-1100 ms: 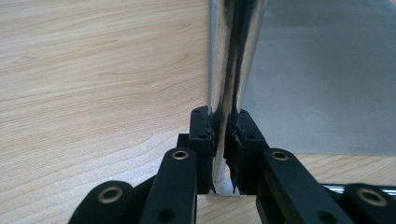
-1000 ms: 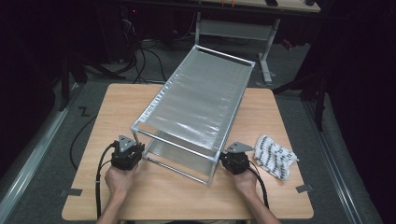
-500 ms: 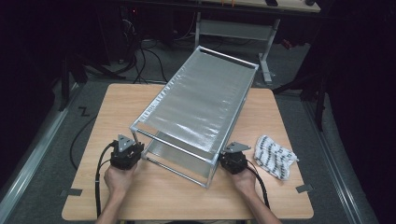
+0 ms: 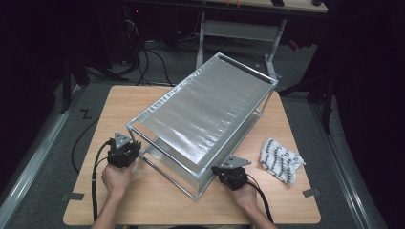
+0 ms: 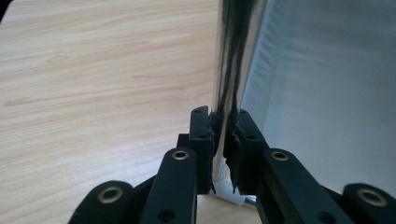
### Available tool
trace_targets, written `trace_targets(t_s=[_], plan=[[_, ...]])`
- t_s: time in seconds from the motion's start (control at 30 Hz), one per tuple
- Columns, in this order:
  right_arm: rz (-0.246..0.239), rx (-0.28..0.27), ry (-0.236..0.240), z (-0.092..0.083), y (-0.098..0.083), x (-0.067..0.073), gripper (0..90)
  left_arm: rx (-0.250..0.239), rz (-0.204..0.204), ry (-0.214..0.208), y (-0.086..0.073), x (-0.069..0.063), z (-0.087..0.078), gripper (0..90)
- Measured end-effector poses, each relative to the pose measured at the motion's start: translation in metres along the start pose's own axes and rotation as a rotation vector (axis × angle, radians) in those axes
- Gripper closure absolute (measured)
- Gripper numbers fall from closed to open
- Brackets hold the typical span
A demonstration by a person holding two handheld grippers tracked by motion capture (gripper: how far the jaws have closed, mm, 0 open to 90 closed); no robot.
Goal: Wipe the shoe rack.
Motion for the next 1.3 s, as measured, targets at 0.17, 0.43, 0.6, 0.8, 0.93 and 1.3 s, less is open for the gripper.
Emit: trace_targets(t_s=[0.17,0.43,0.6,0.8,0.93,1.3], plan=[[-0.011,-0.014,0.007,0.002,0.003,0.010,90.0,0.006,-0.008,0.017,0.007,0.005,0.007,80.9],[-0.009,-0.016,0.020,0.006,0.007,0.011,88.9,-0.002,-0.025,0.029,0.010,0.009,0.011,80.9],[0.013,-0.031,0.011,-0.008,0.005,0.004,72.6,0.000,-0.054,0.025,0.012,0.016,0.011,80.6],[0.067,-0.029,-0.105,-0.050,-0.015,-0.027,60.5,-0.003,-0.077,0.031,0.012,0.021,0.011,79.9],[0.120,-0.021,-0.214,-0.086,-0.036,-0.057,57.5,-0.010,-0.086,0.044,0.013,0.026,0.012,80.0],[0.204,0.071,-0.432,-0.138,-0.072,-0.115,53.1,0.013,-0.107,0.071,0.016,0.045,0.013,79.3]])
Point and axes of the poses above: each handheld gripper's, and its own axes: z roughly forward along the jaws, y roughly out of its top, x roughly to its left, the point moved 3 cm from there along z, roughly forward along the jaws, and after that the axes turned 12 degrees about -z, right-handed, at the moved point
